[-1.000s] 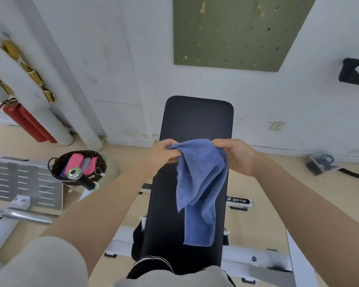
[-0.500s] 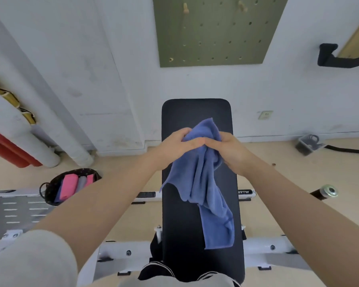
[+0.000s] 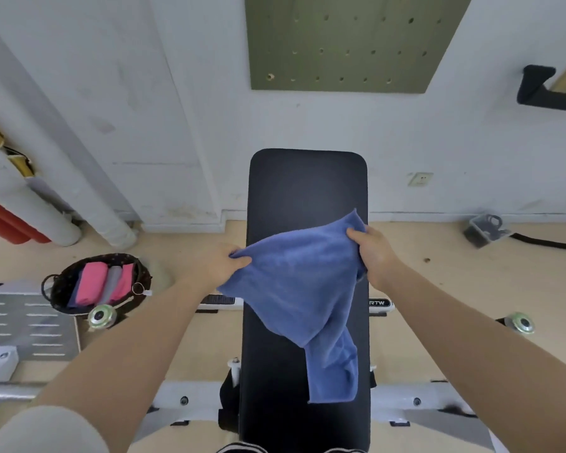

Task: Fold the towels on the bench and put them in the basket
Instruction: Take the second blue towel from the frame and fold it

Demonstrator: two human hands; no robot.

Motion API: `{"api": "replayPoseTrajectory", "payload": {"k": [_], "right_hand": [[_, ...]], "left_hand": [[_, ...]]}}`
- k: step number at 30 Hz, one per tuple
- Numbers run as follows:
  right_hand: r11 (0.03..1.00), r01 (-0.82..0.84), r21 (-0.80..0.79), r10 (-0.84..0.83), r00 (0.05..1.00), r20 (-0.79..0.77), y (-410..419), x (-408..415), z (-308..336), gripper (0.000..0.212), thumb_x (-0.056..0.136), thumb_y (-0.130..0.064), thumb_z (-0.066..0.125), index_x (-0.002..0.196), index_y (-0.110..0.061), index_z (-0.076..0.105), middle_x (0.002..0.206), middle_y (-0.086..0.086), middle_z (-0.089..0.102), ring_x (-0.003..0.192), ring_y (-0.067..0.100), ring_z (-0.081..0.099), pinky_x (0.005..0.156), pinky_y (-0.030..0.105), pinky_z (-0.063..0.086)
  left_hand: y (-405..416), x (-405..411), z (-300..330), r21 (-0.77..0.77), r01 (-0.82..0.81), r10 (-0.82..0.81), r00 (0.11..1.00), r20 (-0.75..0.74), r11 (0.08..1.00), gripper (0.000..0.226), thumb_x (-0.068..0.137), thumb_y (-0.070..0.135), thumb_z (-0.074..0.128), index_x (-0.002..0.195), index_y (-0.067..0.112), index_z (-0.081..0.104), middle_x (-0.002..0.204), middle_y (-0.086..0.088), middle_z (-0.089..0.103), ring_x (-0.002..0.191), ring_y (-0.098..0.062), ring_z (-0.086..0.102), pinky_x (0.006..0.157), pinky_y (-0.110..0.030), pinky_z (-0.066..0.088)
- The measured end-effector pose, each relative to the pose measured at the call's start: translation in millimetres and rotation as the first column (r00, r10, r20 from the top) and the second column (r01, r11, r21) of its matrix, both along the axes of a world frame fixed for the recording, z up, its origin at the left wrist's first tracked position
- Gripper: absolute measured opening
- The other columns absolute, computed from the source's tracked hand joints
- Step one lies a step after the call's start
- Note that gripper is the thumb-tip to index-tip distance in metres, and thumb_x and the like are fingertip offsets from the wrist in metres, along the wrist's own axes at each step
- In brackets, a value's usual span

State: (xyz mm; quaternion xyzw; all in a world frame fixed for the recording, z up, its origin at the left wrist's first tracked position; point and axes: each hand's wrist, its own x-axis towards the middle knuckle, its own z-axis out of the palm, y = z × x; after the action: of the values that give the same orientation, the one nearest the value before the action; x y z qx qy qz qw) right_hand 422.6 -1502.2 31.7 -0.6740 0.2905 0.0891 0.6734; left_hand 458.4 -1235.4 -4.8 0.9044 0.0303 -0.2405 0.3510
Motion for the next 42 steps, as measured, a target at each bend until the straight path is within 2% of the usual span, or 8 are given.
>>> {"api": "replayPoseTrajectory", "payload": {"k": [10,14,17,20,22,25,34,42], "right_hand": [[0.670,-0.095,-0.736,0.121,0.993,-0.019,-70.2,119.0,-60.7,0.024,0.090,-0.018,0.050,0.067,-0.015,0.053,0.062,0.005,0.047,0.059,0.022,0.044,0.054,0.027,0.032],[0.917,0.118,-0.381,-0.107,0.993,0.048,-80.4,156.7,-70.6,0.024,0.091,-0.017,0.050,0.067,-0.011,0.049,0.055,0.004,0.045,0.050,0.019,0.039,0.051,0.029,0.037],[0.972,0.227,-0.054,-0.220,0.969,0.110,-82.8,182.2,-73.6,0.017,0.097,-0.016,0.042,0.110,-0.011,0.052,0.080,0.003,0.063,0.066,0.015,0.060,0.063,0.021,0.051],[0.974,-0.030,-0.226,0.084,0.969,0.233,-82.2,185.6,-84.3,0.069,0.097,-0.016,0.046,0.150,-0.020,0.002,0.142,-0.004,0.037,0.130,0.009,0.037,0.107,0.020,0.028],[0.830,-0.116,-0.545,0.306,0.913,0.272,-73.1,168.0,-94.2,0.070,0.095,-0.007,0.046,0.149,-0.013,0.003,0.154,-0.001,0.018,0.140,0.008,0.018,0.109,0.009,0.013],[0.484,-0.153,-0.862,0.560,0.811,0.171,-52.0,134.2,-124.2,0.055,0.095,-0.011,0.042,0.146,-0.009,0.024,0.156,0.008,0.016,0.144,0.021,0.016,0.117,0.032,0.018],[0.054,-0.411,-0.910,0.597,0.744,-0.301,-58.7,144.8,-169.8,0.070,0.076,-0.066,-0.006,0.131,-0.034,-0.035,0.138,-0.014,-0.041,0.133,0.012,-0.034,0.111,0.041,-0.018],[0.297,-0.109,-0.949,0.608,0.787,0.100,-54.2,100.1,-137.4,0.038,0.092,-0.011,0.049,0.129,-0.004,0.050,0.154,0.016,0.021,0.141,0.033,0.023,0.112,0.043,0.026]], "left_hand": [[-77.2,125.3,-10.0,-0.367,-0.579,0.544,0.814,-0.203,0.728,0.023,0.092,0.008,0.049,0.110,0.008,0.063,0.110,-0.014,0.061,0.093,-0.025,0.051,0.084,-0.037,0.044],[-91.0,167.0,-14.0,-0.276,-0.543,0.534,0.838,-0.112,0.793,0.020,0.088,0.014,0.056,0.068,0.013,0.057,0.085,-0.010,0.055,0.085,-0.025,0.053,0.077,-0.033,0.046],[-99.4,196.8,-24.9,-0.186,-0.377,0.419,0.850,0.318,0.907,0.015,0.085,0.018,0.055,0.071,0.013,0.056,0.076,-0.012,0.050,0.074,-0.025,0.047,0.067,-0.034,0.043],[-114.5,201.2,-39.8,0.234,-0.334,0.039,0.643,0.765,0.913,0.040,0.086,0.017,0.058,0.126,0.015,0.054,0.119,-0.012,0.052,0.108,-0.032,0.047,0.089,-0.041,0.038],[-121.2,185.3,-64.1,0.264,-0.299,-0.083,0.503,0.860,0.917,0.045,0.081,0.018,0.056,0.126,0.015,0.049,0.127,-0.010,0.047,0.114,-0.030,0.044,0.089,-0.045,0.044],[-118.5,143.2,-111.2,0.459,-0.009,-0.341,0.658,0.672,0.888,0.044,0.091,0.029,0.040,0.133,0.015,0.044,0.143,-0.012,0.038,0.130,-0.030,0.034,0.101,-0.045,0.040],[-79.0,161.3,-142.6,0.566,0.157,-0.504,0.680,0.533,0.809,0.072,0.085,0.061,0.013,0.144,0.022,-0.001,0.156,-0.010,0.001,0.144,-0.027,0.005,0.114,-0.042,0.004],[-92.1,103.1,-132.5,0.548,0.196,-0.533,0.628,0.566,0.813,0.073,0.089,0.052,0.024,0.148,0.010,0.016,0.156,-0.016,0.006,0.144,-0.031,0.006,0.112,-0.045,0.007]]}}
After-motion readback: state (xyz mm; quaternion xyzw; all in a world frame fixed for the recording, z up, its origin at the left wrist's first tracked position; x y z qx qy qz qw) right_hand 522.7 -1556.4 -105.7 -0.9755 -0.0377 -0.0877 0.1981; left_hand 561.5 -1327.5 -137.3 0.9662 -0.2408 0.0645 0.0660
